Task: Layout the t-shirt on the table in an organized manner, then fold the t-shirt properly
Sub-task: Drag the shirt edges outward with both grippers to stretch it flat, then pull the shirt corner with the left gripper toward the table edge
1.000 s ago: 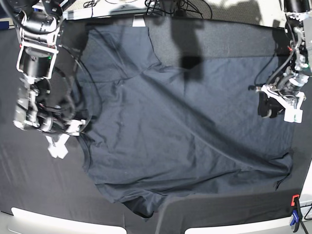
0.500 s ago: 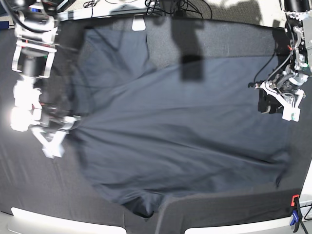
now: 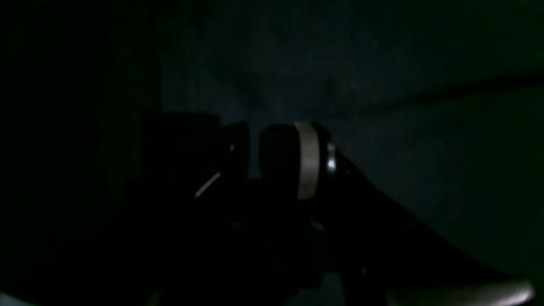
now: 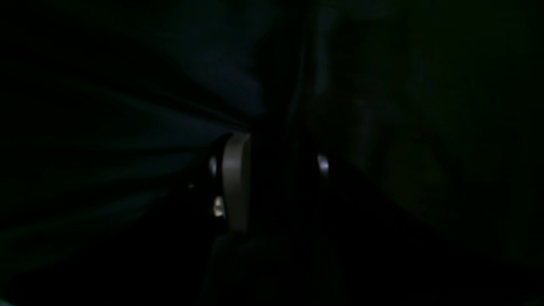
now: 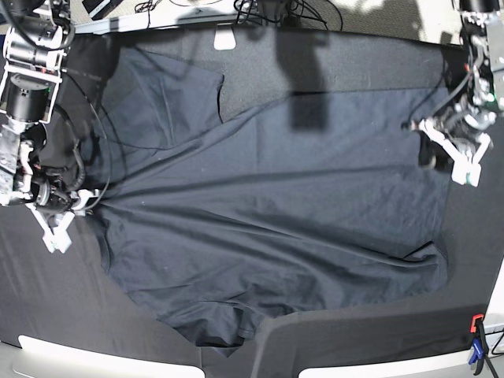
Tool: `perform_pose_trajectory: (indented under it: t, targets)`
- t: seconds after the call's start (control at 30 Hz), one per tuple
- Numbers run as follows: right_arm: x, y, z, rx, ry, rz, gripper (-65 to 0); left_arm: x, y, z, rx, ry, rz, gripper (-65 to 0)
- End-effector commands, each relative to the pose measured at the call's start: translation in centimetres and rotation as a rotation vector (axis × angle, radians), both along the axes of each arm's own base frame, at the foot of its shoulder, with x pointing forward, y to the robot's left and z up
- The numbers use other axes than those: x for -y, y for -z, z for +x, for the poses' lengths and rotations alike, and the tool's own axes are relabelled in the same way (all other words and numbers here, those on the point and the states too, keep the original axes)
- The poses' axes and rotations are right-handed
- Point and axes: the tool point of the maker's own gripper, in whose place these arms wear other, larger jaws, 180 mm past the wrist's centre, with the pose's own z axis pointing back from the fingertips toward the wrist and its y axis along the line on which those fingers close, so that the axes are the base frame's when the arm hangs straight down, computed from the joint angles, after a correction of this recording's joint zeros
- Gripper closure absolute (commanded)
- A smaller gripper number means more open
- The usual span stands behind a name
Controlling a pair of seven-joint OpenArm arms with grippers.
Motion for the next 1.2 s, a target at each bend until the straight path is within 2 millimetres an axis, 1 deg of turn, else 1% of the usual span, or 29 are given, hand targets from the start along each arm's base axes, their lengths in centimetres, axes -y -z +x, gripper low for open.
perform_pose_trajectory:
  t: [0.0, 0.13, 0.27, 0.4, 0.47, 0.57, 0.67, 0.73, 0.8, 0.87, 0.93, 1.0, 1.17]
  targets:
    - [1.1, -2.7, 1.4, 0.070, 0.003, -0.003, -19.1, -0.4, -1.5, 0.7, 0.057, 0.007, 0.006, -15.1]
    - [1.3, -4.6, 1.7, 0.100, -0.009, 0.006, -19.1, -0.9, -0.7, -0.1, 0.028, 0.017, 0.069, -15.1]
    - [1.4, -6.7, 2.1, 0.146, -0.032, -0.011, -19.1, -3.3, 0.0, -0.5, -0.017, -0.076, 0.151, -15.9]
    - [0.9, -8.2, 2.5, 0.179, -0.060, -0.036, -19.1, -5.5, 0.6, -1.2, -0.067, -0.151, 0.251, -21.6]
    - [0.6, -8.9, 2.8, 0.200, -0.071, -0.046, -19.1, -5.9, 1.0, -1.6, -0.097, -0.165, 0.271, -23.1]
    - [-0.1, -10.1, 3.1, 0.239, -0.087, -0.030, -19.1, -5.9, 1.4, -2.0, -0.128, -0.169, 0.269, -23.1]
    - [-0.7, -10.6, 3.3, 0.261, -0.093, 0.001, -19.1, -5.9, 1.2, -2.0, -0.111, -0.215, 0.202, -23.1]
    - [-0.8, -10.6, 3.3, 0.260, -0.094, 0.007, -19.1, -6.0, 0.6, -1.9, -0.076, -0.272, 0.106, -23.1]
    - [-0.7, -10.5, 3.2, 0.252, -0.095, 0.005, -19.1, -5.9, -0.1, -1.9, -0.040, -0.290, 0.024, -23.1]
    - [-0.7, -10.4, 3.1, 0.243, -0.097, 0.003, -19.0, -6.1, -0.6, -2.4, -0.032, -0.314, -0.034, -23.1]
    - [-0.8, -10.4, 3.0, 0.237, -0.098, 0.009, -19.0, -6.2, -0.5, -3.2, -0.044, -0.322, -0.079, -23.1]
    - [-1.3, -10.6, 3.0, 0.242, -0.104, 0.045, -19.0, -6.5, -0.4, -4.2, -0.046, -0.335, -0.113, -23.1]
    - [-2.3, -11.3, 3.1, 0.266, -0.112, 0.112, -19.0, -8.3, 0.3, -7.6, -0.067, -0.397, -0.107, -23.1]
